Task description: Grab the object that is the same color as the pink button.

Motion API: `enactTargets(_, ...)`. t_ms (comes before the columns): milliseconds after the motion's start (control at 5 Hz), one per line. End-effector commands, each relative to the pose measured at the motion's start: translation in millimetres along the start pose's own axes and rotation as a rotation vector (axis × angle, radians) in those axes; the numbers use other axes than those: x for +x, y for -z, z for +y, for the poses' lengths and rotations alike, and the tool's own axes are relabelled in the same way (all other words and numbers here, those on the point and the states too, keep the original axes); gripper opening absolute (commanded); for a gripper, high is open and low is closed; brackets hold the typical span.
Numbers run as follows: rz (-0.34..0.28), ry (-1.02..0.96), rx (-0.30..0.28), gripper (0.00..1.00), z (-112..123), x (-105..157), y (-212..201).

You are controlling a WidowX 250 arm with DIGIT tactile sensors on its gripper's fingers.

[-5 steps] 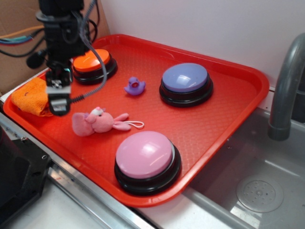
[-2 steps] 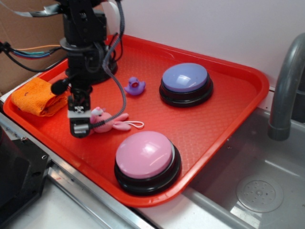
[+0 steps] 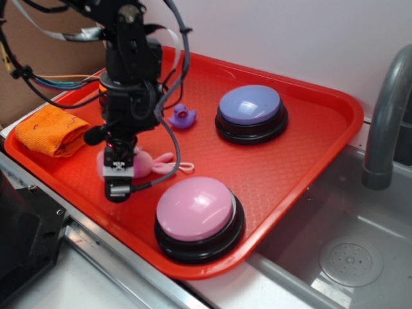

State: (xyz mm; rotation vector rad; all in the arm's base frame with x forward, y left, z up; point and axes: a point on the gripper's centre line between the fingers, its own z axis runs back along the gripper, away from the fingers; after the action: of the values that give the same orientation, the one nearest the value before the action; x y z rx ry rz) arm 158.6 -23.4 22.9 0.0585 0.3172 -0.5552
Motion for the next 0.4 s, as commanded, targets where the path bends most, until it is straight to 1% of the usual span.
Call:
enactTargets(0, -0.029, -0.005, -0.009, 0.00, -1, 0, -4)
enactTargets(200, -0.037, -0.054, -0.064, 0.00, -7, -11, -38)
